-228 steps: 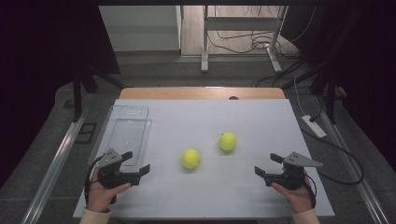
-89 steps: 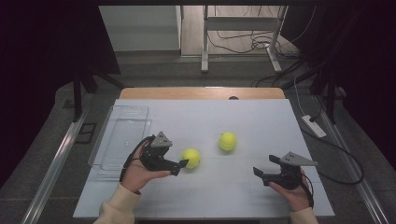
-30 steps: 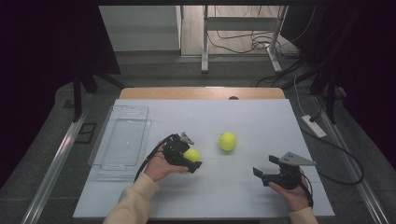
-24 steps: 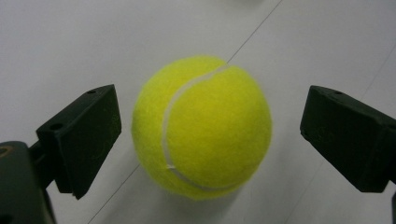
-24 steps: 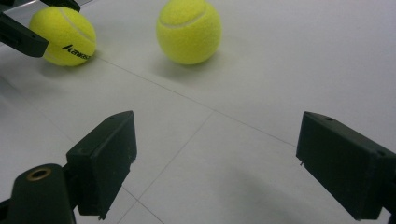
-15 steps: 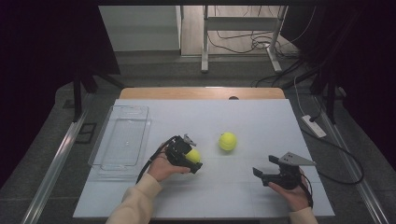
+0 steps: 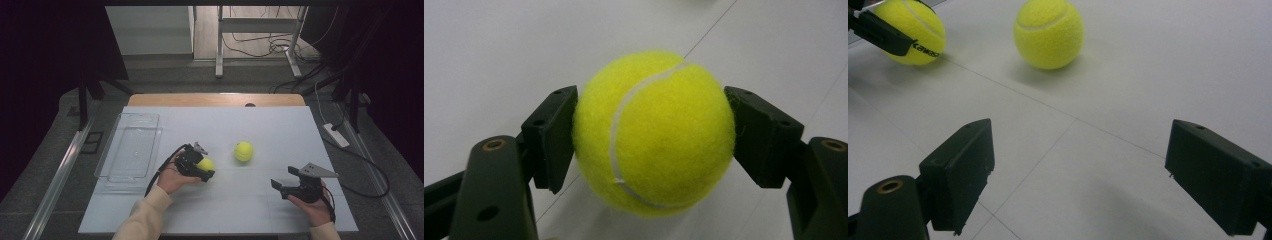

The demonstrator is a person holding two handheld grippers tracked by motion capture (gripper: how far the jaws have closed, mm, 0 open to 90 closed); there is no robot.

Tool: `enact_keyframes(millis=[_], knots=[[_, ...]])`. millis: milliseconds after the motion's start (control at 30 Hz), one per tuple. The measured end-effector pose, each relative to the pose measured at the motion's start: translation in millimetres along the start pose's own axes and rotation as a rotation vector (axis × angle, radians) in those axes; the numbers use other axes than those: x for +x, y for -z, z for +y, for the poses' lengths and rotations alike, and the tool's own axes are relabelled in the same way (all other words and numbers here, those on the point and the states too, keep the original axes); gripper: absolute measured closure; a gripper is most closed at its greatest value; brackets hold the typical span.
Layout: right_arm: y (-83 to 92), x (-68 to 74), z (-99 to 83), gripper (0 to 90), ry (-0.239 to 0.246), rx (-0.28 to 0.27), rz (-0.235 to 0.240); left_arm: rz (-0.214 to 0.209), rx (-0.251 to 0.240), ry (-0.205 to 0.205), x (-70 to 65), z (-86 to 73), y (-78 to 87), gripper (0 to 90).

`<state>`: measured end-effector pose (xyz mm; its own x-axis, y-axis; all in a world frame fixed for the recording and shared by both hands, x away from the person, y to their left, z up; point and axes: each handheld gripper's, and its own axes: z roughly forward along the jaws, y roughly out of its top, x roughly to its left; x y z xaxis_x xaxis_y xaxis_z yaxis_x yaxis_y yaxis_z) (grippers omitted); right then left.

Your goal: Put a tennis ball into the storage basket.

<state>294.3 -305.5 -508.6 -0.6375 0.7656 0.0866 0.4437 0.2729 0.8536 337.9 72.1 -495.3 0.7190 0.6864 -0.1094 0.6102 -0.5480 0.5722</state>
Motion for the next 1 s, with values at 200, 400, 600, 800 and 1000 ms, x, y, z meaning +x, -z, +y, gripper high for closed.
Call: enact_keyframes(millis=[200, 400, 600, 800, 1000], knots=[[-0.2, 0.7, 0.1, 12.3, 0.001, -0.001, -0.002, 0.000, -0.049, 0.005, 0.1, -0.3, 10.6, 27.2], [0.3, 0.5, 0.2, 12.4, -0.003, -0.007, -0.003, 0.008, -0.092, 0.013, 1.4, 2.2, 22.5, 27.2], [1.3, 0.3, 0.3, 12.7, -0.005, -0.017, -0.010, 0.025, -0.136, 0.019, 2.4, 3.5, 33.3, 27.1], [1.9, 0.1, 0.6, 12.7, -0.010, -0.024, -0.012, 0.033, -0.171, 0.028, 4.6, 4.9, 42.6, 27.1], [1.7, 0.3, 0.4, 12.6, -0.009, -0.022, -0.010, 0.037, -0.201, 0.024, 5.5, 5.5, 52.2, 27.1]])
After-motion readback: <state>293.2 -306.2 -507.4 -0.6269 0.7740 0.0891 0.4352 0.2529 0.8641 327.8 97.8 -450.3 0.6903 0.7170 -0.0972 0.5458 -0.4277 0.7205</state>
